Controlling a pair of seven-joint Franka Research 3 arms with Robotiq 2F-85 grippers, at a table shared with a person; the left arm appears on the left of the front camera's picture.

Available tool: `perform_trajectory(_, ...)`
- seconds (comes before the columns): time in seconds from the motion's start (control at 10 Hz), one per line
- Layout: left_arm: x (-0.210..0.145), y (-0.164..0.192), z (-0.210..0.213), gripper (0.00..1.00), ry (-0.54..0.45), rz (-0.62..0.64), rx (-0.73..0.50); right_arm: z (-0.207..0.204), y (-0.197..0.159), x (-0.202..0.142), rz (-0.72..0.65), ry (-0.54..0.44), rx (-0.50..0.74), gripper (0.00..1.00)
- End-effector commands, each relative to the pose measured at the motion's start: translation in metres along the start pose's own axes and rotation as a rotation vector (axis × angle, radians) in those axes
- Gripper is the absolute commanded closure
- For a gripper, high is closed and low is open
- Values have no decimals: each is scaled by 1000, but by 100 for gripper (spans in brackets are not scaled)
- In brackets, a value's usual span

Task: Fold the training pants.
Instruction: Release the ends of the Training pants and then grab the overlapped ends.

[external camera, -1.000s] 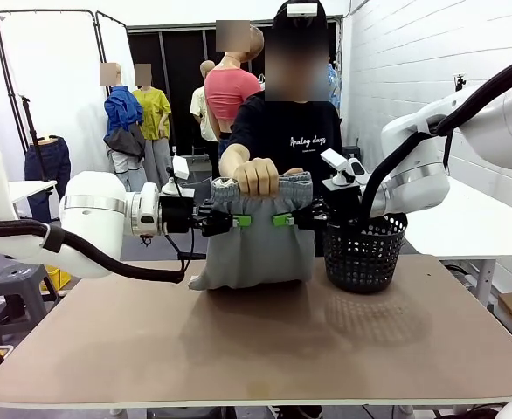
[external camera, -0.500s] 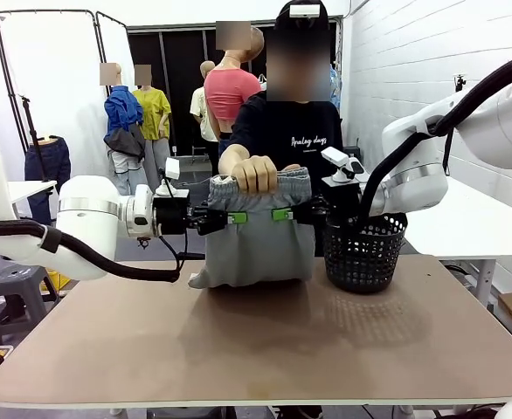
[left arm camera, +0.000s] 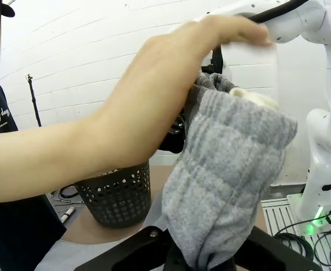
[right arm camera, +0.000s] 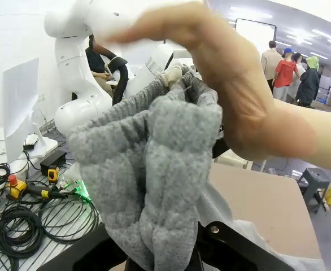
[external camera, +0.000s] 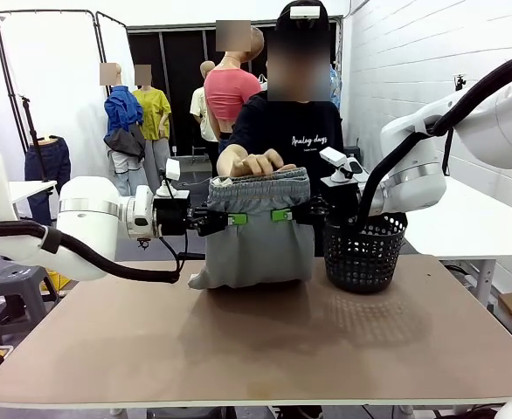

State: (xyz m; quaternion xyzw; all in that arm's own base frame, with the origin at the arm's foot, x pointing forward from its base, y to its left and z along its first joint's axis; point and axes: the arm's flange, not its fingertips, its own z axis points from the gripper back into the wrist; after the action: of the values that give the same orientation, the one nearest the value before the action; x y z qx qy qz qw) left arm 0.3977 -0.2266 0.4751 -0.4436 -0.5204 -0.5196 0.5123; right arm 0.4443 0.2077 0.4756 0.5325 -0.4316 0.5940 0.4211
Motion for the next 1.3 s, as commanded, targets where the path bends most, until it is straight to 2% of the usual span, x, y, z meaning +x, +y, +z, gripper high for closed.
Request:
perform_trajectory(0.0,2,0,0,100,-2,-3,2,1,3,0,13,-12,7,100)
perform_trajectory(1.2,2,0,0,100,-2,-3,2,1,3,0,13,-12,7,100)
